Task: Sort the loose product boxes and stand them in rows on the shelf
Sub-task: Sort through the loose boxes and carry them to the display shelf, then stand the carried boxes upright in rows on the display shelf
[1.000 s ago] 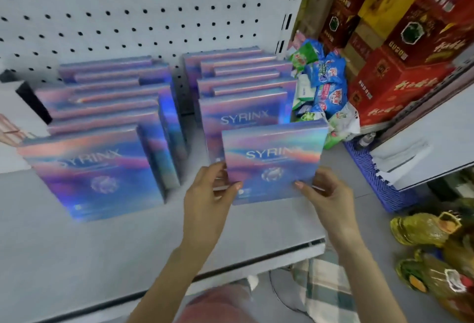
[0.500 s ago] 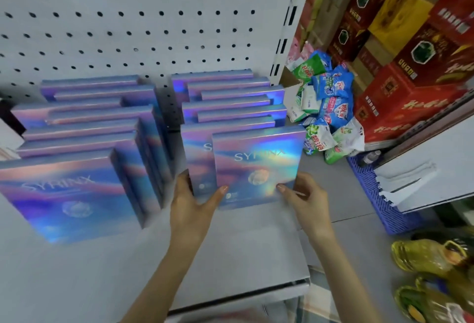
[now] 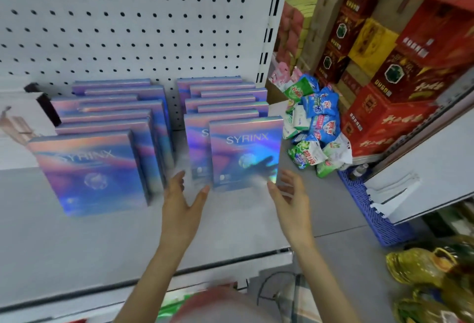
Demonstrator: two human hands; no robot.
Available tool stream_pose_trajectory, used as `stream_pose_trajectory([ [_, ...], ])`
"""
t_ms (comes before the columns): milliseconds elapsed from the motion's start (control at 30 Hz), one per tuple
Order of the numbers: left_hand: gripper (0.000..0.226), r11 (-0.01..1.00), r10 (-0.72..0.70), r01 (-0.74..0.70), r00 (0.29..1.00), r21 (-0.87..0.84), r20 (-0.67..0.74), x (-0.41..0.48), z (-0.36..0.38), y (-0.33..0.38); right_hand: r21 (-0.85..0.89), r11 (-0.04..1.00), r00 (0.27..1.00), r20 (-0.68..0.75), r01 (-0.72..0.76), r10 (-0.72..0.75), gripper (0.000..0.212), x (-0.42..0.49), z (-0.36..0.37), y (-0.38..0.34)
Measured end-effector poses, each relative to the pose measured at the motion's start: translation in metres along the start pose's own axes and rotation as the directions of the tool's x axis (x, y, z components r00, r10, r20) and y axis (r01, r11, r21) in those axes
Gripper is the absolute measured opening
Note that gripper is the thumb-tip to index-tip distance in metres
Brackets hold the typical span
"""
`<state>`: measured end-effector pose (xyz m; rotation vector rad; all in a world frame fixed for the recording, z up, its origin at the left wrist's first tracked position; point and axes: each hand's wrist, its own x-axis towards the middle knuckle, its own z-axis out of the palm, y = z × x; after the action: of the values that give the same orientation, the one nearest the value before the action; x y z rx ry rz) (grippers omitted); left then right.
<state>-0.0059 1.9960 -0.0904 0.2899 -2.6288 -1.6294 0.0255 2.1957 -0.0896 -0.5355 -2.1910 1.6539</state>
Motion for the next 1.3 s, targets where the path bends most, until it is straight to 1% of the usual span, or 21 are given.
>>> stream_pose_trajectory([
  [67,0.042,1.0,0.023,-0.023,1.0,-0.01,-0.004,-0.02,-0.013,-0.008,0.014,1.0,0.999,0.038,0.015,-0.015,0.036,-0.022,0.0,-0.01],
  [133,0.032,0.998,0.038,-0.038,0.999,-0.052,-0.01,-0.047,-0.028,-0.015,0.016,0.999,0.994,0.099,0.043,-0.044,0.039,-0.053,0.0,-0.019],
  [233,0.026,0.993,0.047,-0.049,0.999,-0.103,-0.029,-0.097,-0.059,-0.024,-0.031,0.994,0.973,0.21,0.101,-0.092,0.043,-0.108,0.004,-0.024],
  [333,0.027,0.994,0.026,-0.031,0.998,-0.107,-0.054,-0.152,-0.098,-0.051,-0.046,0.994,0.941,0.329,0.097,-0.077,0.048,-0.168,0.013,-0.014],
  [367,0.028,0.995,0.008,-0.015,0.998,-0.102,-0.066,-0.171,-0.111,-0.064,-0.055,0.996,0.924,0.379,0.077,-0.051,0.05,-0.188,0.018,-0.011],
  [433,0.029,0.992,-0.076,0.064,0.992,-0.111,-0.105,-0.212,-0.139,-0.092,-0.083,0.996,0.869,0.493,0.019,0.024,0.051,-0.23,0.031,-0.004],
  [500,0.03,0.983,-0.149,0.133,0.981,-0.127,-0.125,-0.249,-0.169,-0.117,-0.127,0.991,0.814,0.579,0.035,0.045,0.051,-0.267,0.043,-0.002],
  [567,0.035,0.979,-0.189,0.173,0.97,-0.111,-0.154,-0.279,-0.201,-0.137,-0.144,0.988,0.763,0.645,0.063,0.046,0.052,-0.298,0.059,-0.006],
  [667,0.038,0.974,-0.222,0.199,0.938,-0.111,-0.266,-0.308,-0.252,-0.161,-0.142,0.987,0.692,0.72,0.072,0.053,0.047,-0.334,0.093,-0.016],
  [733,0.036,0.967,-0.249,0.212,0.908,-0.143,-0.336,-0.321,-0.283,-0.176,-0.144,0.983,0.647,0.762,0.113,0.037,0.046,-0.354,0.122,-0.024],
  [833,0.034,0.95,-0.303,0.245,0.875,-0.193,-0.377,-0.334,-0.319,-0.205,-0.128,0.977,0.565,0.825,0.172,0.009,0.047,-0.383,0.167,-0.035],
  [933,0.042,0.932,-0.356,0.289,0.842,-0.216,-0.406,-0.343,-0.364,-0.241,-0.114,0.97,0.482,0.876,0.216,-0.005,0.044,-0.421,0.229,-0.046],
  [1000,0.048,0.924,-0.378,0.308,0.822,-0.225,-0.426,-0.346,-0.404,-0.269,-0.113,0.971,0.434,0.901,0.211,0.011,0.041,-0.452,0.279,-0.055],
  [1067,0.05,0.917,-0.397,0.328,0.804,-0.227,-0.443,-0.347,-0.454,-0.299,-0.111,0.974,0.392,0.92,0.199,0.025,0.045,-0.488,0.333,-0.065],
  [1100,0.05,0.914,-0.406,0.342,0.794,-0.221,-0.453,-0.347,-0.483,-0.312,-0.1,0.976,0.381,0.924,0.192,0.019,0.048,-0.508,0.36,-0.071],
  [1200,0.052,0.923,-0.382,0.347,0.779,-0.165,-0.497,-0.339,-0.581,-0.343,-0.051,0.99,0.394,0.919,0.132,-0.005,0.057,-0.564,0.437,-0.095],
  [1300,0.051,0.935,-0.343,0.33,0.761,-0.126,-0.551,-0.33,-0.672,-0.358,-0.022,0.996,0.372,0.928,0.089,-0.012,0.064,-0.612,0.5,-0.13],
])
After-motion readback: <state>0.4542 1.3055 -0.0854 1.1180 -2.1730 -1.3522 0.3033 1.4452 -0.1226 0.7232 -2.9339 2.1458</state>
